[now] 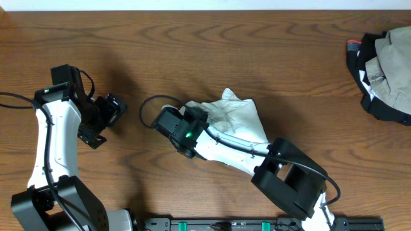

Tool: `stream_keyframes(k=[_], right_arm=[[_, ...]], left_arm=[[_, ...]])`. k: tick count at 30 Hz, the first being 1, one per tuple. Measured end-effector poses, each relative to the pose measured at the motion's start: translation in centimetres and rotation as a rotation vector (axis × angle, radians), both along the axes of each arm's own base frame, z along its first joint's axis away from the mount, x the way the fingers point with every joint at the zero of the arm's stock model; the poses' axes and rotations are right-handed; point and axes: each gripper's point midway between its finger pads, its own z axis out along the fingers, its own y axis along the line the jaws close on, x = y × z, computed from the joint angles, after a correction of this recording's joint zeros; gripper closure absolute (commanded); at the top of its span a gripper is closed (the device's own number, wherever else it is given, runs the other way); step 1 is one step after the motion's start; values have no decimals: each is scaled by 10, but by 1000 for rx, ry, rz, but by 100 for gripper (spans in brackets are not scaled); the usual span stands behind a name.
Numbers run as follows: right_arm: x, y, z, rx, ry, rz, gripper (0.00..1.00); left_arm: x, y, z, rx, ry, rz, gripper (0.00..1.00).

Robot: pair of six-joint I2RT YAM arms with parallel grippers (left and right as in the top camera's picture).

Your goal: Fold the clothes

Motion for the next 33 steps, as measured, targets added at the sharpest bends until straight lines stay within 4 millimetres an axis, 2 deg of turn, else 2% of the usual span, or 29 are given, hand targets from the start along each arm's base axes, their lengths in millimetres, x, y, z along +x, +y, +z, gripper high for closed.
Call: stream_keyframes(k=[2,9,17,22,28,33], right_arm=[[4,-1,3,4,-22,-14,99],[20,-18,13,-9,-99,-100,99],[63,-72,40,-73,-230,-288,99],[81,-97,61,-107,-282,-374,99],[79,-128,61,-161,-266,-462,99],[60,-157,55,-219,-215,-552,99]], left_arm=[[0,0,0,0,0,-3,2],[-1,0,0,0,2,-7,2],[-1,0,0,2,0,-22,2],[-1,0,0,2,0,-22,2],[-1,0,0,2,-1,-23,2],[-1,0,0,2,-1,-26,2]])
